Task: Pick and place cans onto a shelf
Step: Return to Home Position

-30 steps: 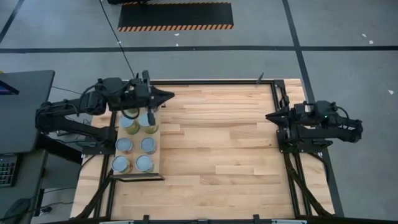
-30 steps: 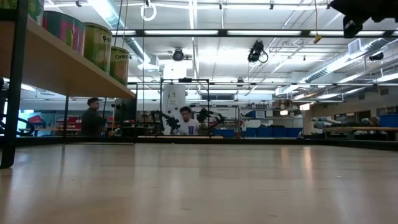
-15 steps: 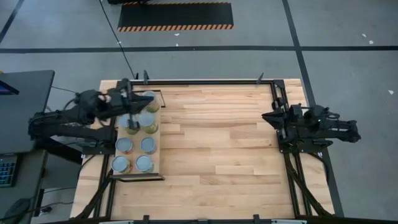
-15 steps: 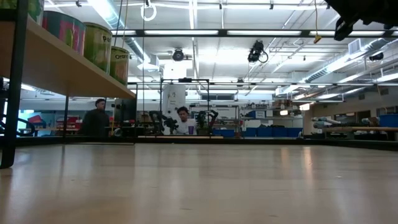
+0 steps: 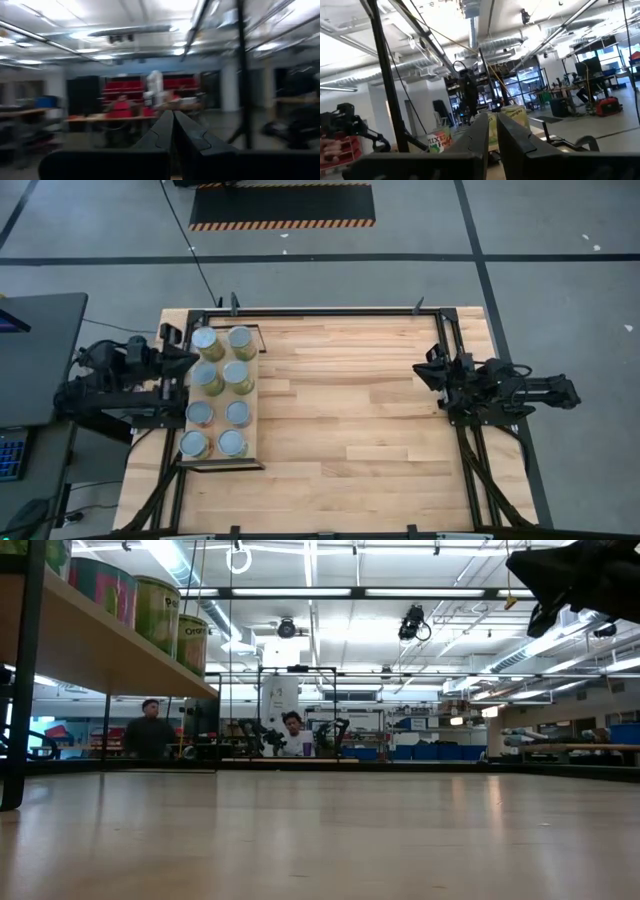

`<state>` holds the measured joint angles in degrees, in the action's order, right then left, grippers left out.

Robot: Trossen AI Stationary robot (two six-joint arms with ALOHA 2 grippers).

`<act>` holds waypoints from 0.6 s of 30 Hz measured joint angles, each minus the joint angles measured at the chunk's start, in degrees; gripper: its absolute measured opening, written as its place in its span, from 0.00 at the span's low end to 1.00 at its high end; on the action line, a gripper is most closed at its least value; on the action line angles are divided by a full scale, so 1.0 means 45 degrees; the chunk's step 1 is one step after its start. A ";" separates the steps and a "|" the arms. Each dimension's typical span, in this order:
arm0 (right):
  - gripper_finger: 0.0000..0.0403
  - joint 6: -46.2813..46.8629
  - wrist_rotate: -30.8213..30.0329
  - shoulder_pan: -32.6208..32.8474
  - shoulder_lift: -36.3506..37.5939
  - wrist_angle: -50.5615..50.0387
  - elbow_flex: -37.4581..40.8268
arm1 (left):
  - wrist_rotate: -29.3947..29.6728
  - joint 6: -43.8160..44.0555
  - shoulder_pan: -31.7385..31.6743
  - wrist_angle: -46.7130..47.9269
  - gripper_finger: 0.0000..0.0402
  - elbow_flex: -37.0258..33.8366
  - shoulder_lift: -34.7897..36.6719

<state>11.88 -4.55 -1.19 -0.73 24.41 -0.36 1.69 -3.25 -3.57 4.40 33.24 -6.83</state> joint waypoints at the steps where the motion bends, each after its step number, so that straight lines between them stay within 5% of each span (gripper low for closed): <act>1: 0.11 0.0009 -0.0013 -0.0001 -0.0004 -0.0019 0.0000 | -0.0422 0.0313 0.0000 0.0020 0.05 -0.0178 0.0315; 9: 0.11 0.0395 0.0012 0.0003 -0.0005 -0.1123 0.0000 | -0.2816 0.3259 0.0000 -0.1675 0.05 -0.1693 0.1472; 18: 0.11 0.1141 0.0220 0.0004 -0.0005 -0.1327 0.0000 | -0.4241 0.4764 0.0408 -1.0261 0.05 -0.5718 0.1276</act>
<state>17.02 -3.56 -1.17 -0.75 18.44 -0.36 -17.39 18.18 -1.74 -41.77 7.51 -1.08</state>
